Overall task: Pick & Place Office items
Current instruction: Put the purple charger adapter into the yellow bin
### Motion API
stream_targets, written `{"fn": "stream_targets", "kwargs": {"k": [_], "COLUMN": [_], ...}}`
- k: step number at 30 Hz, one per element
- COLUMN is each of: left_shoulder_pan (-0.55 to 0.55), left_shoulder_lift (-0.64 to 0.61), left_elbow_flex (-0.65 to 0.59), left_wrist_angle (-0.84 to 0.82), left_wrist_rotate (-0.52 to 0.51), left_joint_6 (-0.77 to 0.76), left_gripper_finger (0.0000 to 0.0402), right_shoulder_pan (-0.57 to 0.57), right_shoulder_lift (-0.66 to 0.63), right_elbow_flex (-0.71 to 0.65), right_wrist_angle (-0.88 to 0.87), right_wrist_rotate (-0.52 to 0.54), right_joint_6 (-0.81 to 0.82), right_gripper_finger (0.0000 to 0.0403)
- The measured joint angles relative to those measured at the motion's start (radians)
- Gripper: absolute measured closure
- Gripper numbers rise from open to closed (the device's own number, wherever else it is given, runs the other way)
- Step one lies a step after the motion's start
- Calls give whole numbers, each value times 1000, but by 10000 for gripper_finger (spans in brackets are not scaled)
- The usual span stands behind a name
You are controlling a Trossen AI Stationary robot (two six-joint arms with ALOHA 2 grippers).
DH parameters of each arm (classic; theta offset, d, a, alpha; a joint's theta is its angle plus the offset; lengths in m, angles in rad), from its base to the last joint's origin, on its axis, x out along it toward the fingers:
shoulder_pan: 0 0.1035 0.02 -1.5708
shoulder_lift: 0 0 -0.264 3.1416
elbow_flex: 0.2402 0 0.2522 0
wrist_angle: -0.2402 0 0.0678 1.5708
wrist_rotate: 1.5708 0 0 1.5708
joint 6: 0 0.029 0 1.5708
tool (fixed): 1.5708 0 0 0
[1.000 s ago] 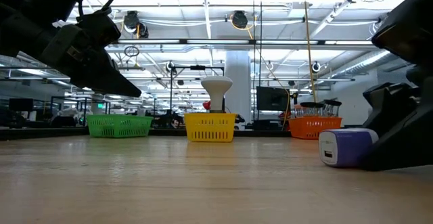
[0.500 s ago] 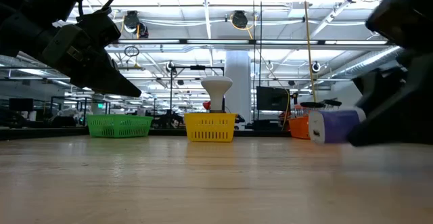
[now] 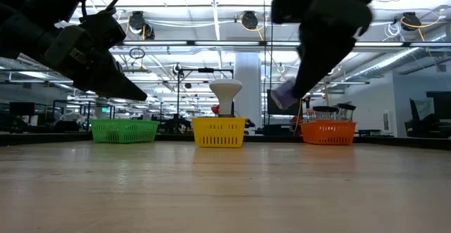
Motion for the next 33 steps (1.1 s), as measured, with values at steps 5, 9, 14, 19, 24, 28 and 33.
{"fn": "stream_targets", "kwargs": {"k": [5, 9, 14, 19, 24, 28, 33], "left_shoulder_pan": [0, 0, 0, 0, 0, 0, 0], "left_shoulder_lift": [0, 0, 0, 0, 0, 0, 0], "left_elbow_flex": [0, 0, 0, 0, 0, 0, 0], "left_wrist_angle": [0, 0, 0, 0, 0, 0, 0], "left_wrist_rotate": [0, 0, 0, 0, 0, 0, 0], "left_joint_6": [0, 0, 0, 0, 0, 0, 0], "left_gripper_finger": [396, 396, 396, 396, 396, 396, 396], "right_shoulder_pan": [-115, -161, -184, -183, -184, -187, -188], "right_shoulder_lift": [117, 205, 257, 265, 265, 265, 265], "right_elbow_flex": [153, 230, 246, 247, 247, 246, 246], "right_wrist_angle": [-279, -465, -520, -497, -465, -466, -459], "right_wrist_rotate": [-160, -200, -212, -235, -237, -238, -237], "right_joint_6": [-59, -93, -113, -130, -137, -146, -147], "right_gripper_finger": [276, 276, 267, 257, 247, 250, 254]}}
